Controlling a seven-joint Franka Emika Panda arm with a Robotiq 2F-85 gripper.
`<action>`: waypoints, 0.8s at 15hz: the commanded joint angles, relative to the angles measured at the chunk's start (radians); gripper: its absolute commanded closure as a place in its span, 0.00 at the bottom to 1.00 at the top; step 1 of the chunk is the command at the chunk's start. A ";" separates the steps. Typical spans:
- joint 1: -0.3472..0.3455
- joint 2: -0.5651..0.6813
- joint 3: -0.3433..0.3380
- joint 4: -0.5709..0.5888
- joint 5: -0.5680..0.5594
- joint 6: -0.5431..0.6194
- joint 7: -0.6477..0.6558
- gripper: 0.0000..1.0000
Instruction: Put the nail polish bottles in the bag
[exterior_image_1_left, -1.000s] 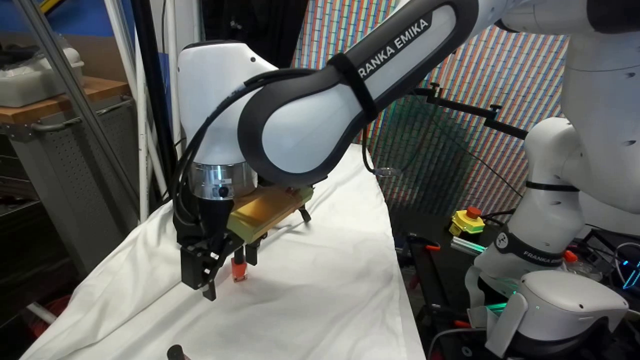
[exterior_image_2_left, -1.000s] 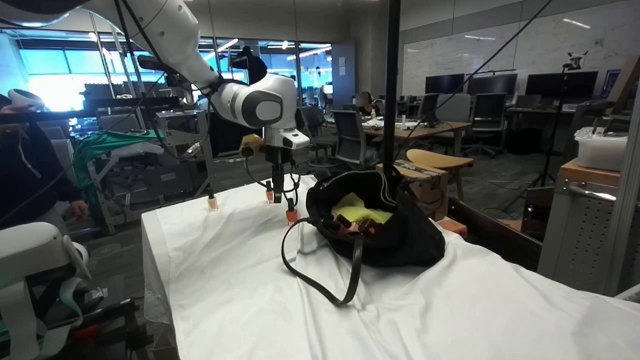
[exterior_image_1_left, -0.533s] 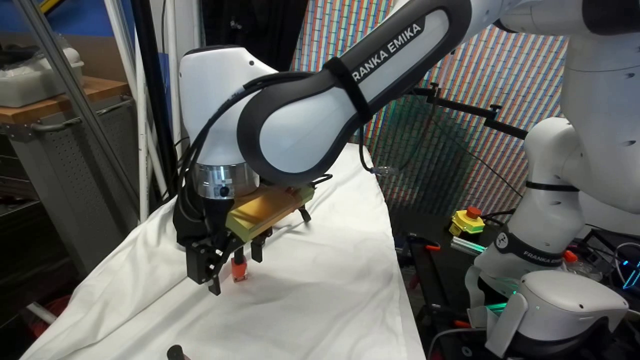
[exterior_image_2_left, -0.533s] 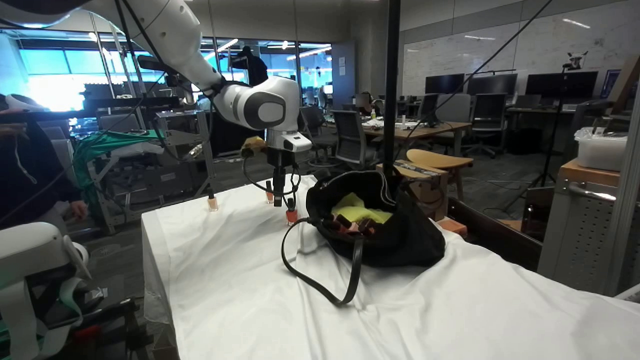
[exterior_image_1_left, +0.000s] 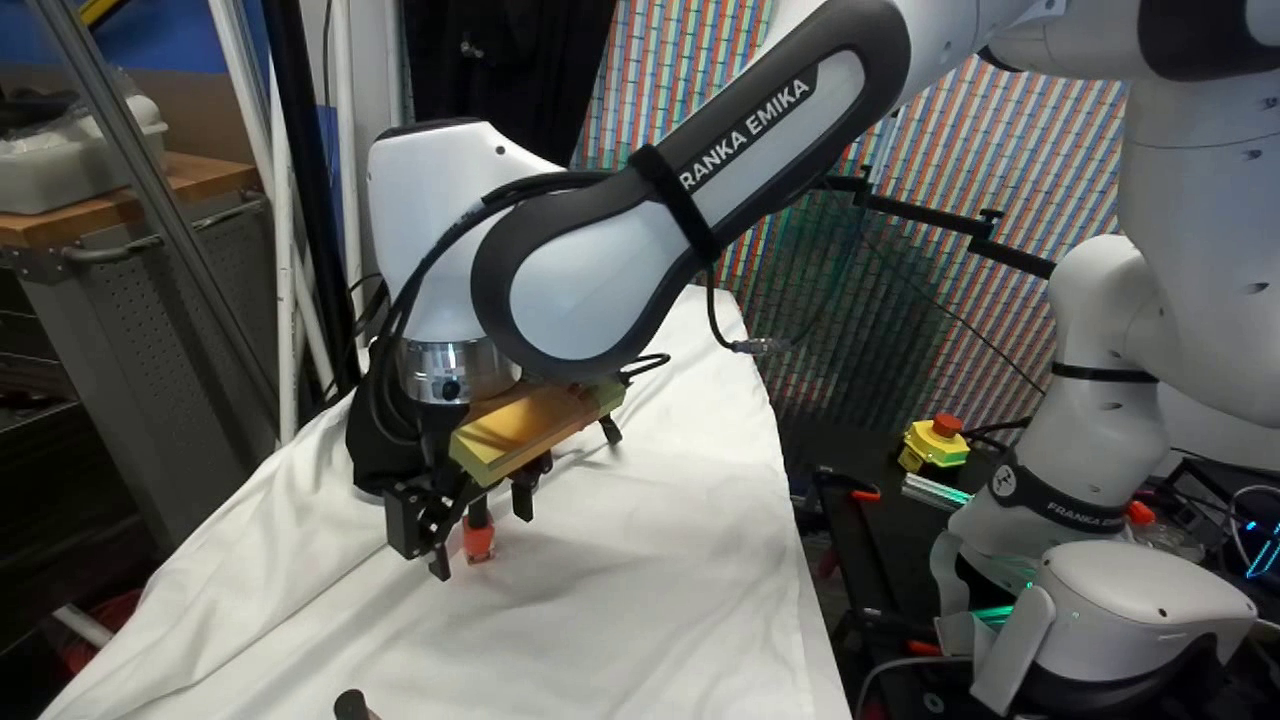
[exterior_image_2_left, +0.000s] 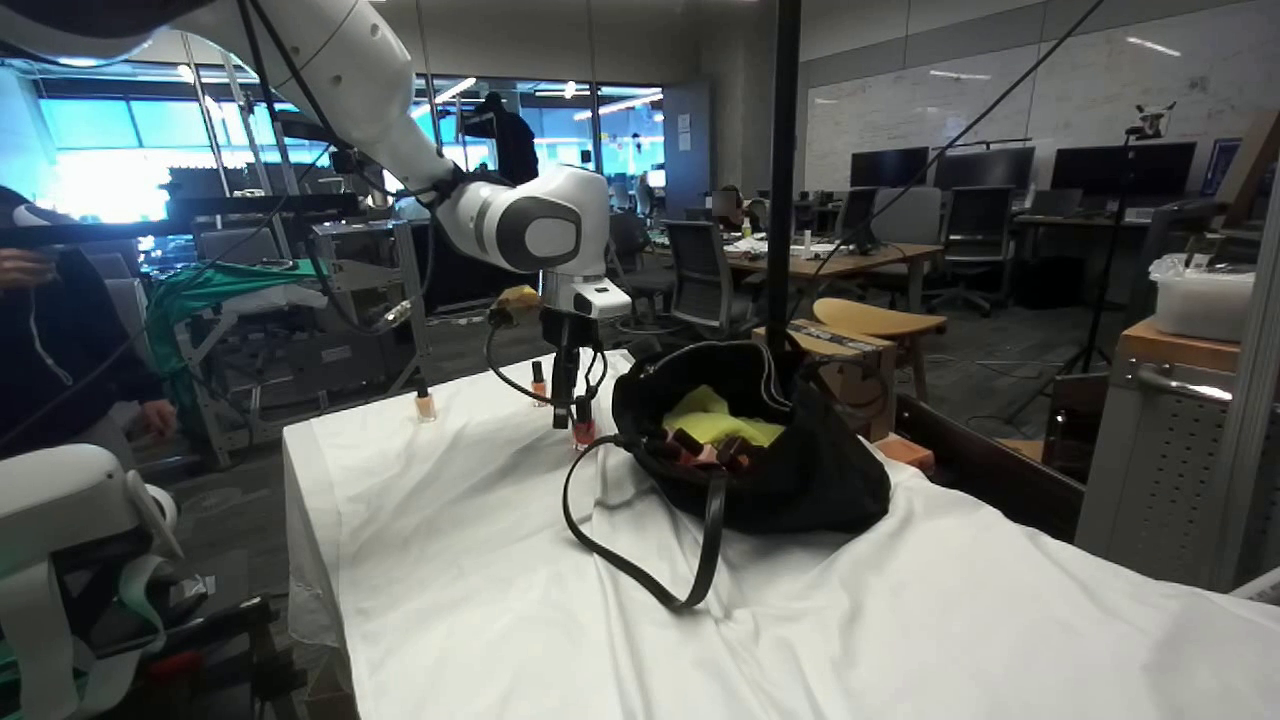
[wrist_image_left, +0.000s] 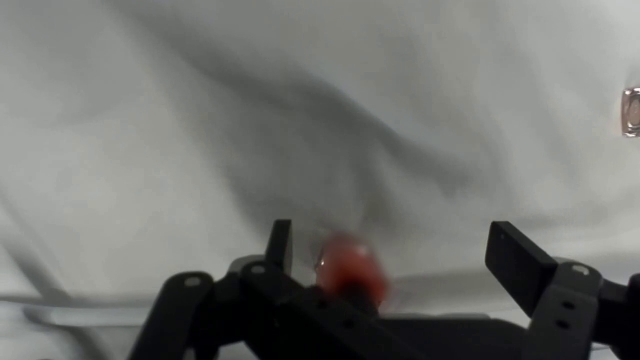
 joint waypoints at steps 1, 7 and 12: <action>0.004 0.022 -0.014 0.022 0.002 -0.001 0.024 0.00; -0.002 0.026 -0.018 0.013 0.004 0.021 0.017 0.00; -0.001 0.034 -0.027 0.014 0.004 0.030 0.030 0.00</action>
